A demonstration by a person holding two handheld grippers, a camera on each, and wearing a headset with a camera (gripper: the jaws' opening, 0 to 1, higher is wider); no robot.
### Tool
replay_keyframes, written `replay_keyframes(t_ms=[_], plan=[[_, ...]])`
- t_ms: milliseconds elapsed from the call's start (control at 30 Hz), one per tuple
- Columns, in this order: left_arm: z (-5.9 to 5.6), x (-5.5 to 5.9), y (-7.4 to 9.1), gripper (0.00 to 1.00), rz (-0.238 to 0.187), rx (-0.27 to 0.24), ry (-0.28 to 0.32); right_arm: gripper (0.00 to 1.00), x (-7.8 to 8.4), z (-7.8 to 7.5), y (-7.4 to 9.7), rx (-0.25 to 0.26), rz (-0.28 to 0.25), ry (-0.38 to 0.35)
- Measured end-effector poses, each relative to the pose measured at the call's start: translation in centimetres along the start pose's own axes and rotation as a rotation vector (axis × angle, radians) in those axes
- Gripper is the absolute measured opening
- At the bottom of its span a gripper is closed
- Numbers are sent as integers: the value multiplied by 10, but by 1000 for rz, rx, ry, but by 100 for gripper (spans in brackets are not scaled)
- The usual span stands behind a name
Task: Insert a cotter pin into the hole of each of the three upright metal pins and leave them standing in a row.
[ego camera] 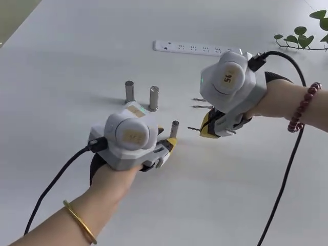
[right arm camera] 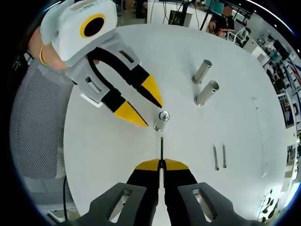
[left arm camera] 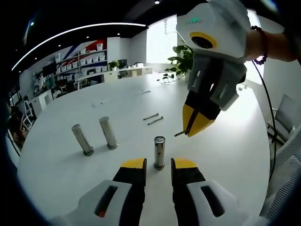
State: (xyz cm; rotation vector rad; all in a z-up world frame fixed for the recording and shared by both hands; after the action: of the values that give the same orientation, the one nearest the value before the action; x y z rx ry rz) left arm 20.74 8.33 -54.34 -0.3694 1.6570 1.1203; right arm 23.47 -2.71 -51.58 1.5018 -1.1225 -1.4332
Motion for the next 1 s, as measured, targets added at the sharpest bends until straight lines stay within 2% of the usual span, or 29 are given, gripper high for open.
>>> replay_keyframes(t_ms=[133, 400, 767, 1000], plan=[[1, 0, -6, 18, -1, 0, 21, 0, -3, -7, -3, -3, -3, 18], [-2, -2, -13, 13, -9, 23, 58, 0, -8, -8, -6, -14, -10, 63], [0, -1, -18, 8, 2, 29, 41, 0, -14, -5, -9, -21, -26, 109], [1, -1, -18, 7, -1, 56, -12, 0, -13, -7, -9, -18, -29, 127]])
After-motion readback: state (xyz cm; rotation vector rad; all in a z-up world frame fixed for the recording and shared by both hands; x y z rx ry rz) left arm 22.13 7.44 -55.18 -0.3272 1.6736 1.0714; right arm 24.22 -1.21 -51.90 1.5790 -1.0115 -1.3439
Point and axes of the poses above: the centre of the closed fingertips' face, and the gripper's own axes: y roughly backward along the fingers, z roughly to its left, x roughly out of its underside, the point moved 6 cm from there along y, roughly backward along the fingers, and after that the axes turned 2 degrees about -x, right-handed, at the moved point
